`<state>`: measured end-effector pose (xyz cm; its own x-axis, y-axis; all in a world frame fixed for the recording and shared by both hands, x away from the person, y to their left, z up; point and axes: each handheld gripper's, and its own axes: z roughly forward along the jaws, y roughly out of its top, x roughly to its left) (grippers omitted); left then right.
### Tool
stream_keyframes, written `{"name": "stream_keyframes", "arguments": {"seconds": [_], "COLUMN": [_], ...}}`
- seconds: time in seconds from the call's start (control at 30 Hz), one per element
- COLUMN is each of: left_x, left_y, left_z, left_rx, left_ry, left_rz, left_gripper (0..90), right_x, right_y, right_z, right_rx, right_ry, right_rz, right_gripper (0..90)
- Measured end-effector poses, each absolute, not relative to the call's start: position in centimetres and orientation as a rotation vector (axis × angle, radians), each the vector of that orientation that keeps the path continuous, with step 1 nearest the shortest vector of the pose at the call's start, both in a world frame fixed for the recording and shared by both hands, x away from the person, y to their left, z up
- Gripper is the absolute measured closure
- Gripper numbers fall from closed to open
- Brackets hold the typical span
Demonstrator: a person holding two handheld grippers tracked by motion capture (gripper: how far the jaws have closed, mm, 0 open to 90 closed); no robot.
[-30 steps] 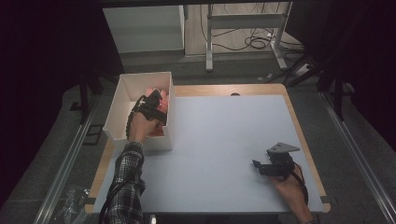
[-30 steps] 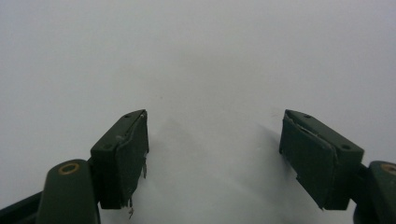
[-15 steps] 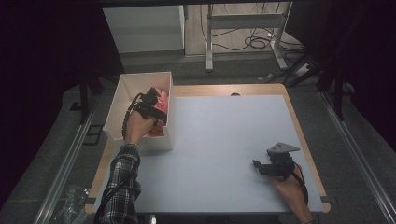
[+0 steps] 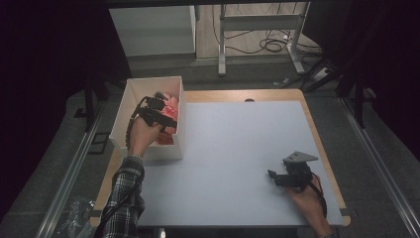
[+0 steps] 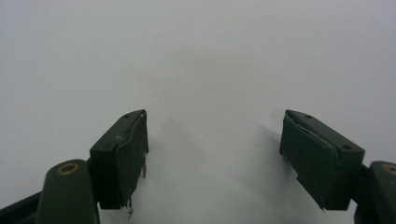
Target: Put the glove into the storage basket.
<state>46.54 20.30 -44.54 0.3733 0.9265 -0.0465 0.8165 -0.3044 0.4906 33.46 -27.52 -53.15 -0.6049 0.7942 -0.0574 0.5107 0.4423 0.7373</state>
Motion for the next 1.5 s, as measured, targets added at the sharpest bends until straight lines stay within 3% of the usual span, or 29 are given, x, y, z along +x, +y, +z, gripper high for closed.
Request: {"name": "stream_keyframes", "arguments": {"seconds": [0.7,1.5], "left_x": [44.0,40.2], "left_y": [20.7,21.2], "left_z": [-43.2,-43.7], "left_rx": [2.088,2.006], "left_ry": [1.364,1.273], "left_rz": [0.497,0.512], "left_gripper": [2.2,2.2], "right_x": [33.5,33.5], "right_y": [-27.5,-27.5], "right_z": [-53.2,-53.2], "right_rx": [1.105,1.105], "right_ry": [2.301,2.301], "right_rz": [0.975,0.974], "right_gripper": [23.4,23.3]}}
